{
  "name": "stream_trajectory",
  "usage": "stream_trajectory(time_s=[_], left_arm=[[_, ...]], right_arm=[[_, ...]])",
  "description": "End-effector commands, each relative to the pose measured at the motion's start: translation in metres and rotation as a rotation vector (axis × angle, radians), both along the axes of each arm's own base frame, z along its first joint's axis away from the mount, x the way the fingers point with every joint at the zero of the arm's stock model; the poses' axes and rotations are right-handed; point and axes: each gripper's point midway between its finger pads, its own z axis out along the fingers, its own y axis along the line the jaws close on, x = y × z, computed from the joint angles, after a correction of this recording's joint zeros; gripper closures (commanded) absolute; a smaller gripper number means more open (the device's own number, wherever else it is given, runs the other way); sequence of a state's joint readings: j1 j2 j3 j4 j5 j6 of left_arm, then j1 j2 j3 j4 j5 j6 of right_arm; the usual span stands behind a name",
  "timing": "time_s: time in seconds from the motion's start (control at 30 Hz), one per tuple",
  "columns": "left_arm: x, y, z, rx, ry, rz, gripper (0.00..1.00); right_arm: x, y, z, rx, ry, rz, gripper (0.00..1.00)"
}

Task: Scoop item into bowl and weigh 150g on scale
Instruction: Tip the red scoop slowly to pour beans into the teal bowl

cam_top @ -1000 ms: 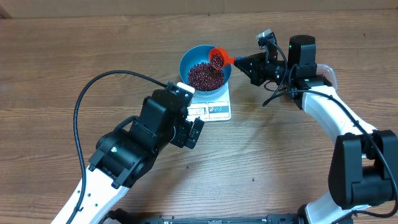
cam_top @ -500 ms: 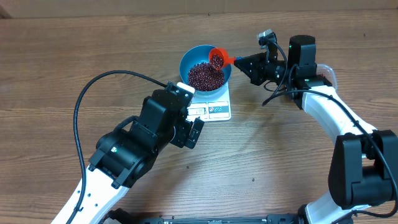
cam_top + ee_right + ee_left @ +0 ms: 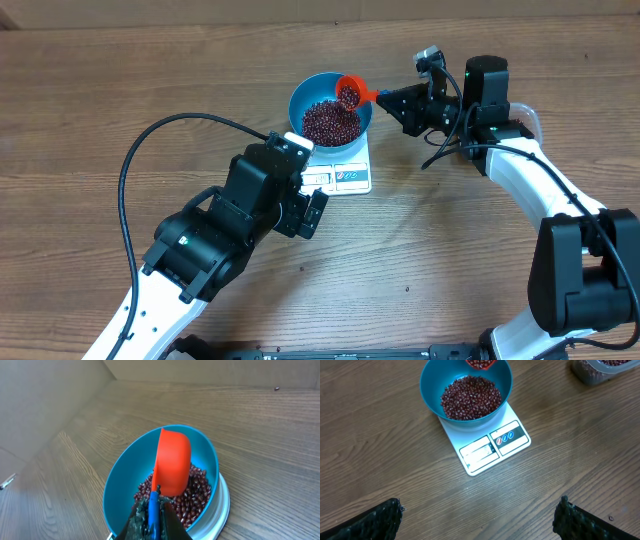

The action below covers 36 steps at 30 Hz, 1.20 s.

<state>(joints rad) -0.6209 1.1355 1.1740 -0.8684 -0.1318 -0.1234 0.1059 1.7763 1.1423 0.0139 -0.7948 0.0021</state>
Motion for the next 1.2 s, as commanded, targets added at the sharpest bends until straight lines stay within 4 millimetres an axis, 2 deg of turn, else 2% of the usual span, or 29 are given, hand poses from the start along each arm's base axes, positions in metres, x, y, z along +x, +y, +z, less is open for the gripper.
stream_trajectory(time_s=[0.0, 0.07, 0.13, 0.23, 0.3, 0.4, 0.47, 0.83, 0.93, 1.17], left_arm=[[0.003, 0.002, 0.002, 0.012, -0.012, 0.000, 0.00], [0.003, 0.002, 0.002, 0.012, -0.012, 0.000, 0.00], [0.003, 0.002, 0.002, 0.012, -0.012, 0.000, 0.00], [0.003, 0.002, 0.002, 0.012, -0.012, 0.000, 0.01], [0.003, 0.002, 0.002, 0.012, -0.012, 0.000, 0.00], [0.003, 0.002, 0.002, 0.012, -0.012, 0.000, 0.00], [0.003, 0.002, 0.002, 0.012, -0.012, 0.000, 0.00], [0.003, 0.002, 0.002, 0.012, -0.012, 0.000, 0.00], [0.003, 0.002, 0.002, 0.012, -0.012, 0.000, 0.01], [0.003, 0.002, 0.002, 0.012, -0.012, 0.000, 0.00]], right_arm=[[0.003, 0.003, 0.001, -0.002, -0.008, -0.009, 0.96], [0.006, -0.001, 0.002, 0.000, -0.004, -0.031, 0.96], [0.003, 0.007, 0.005, 0.001, -0.027, 0.003, 0.96], [0.004, 0.003, 0.004, -0.006, -0.034, -0.003, 0.96], [0.002, 0.008, 0.005, 0.002, -0.033, 0.009, 0.96], [0.005, 0.001, 0.004, 0.001, -0.024, -0.016, 0.96], [0.004, 0.006, 0.006, -0.001, -0.039, 0.001, 0.96], [0.008, -0.002, 0.004, -0.007, -0.026, -0.034, 0.96], [0.016, -0.013, 0.002, -0.021, -0.025, -0.093, 0.96], [0.013, -0.008, 0.003, -0.009, -0.014, -0.073, 0.96]])
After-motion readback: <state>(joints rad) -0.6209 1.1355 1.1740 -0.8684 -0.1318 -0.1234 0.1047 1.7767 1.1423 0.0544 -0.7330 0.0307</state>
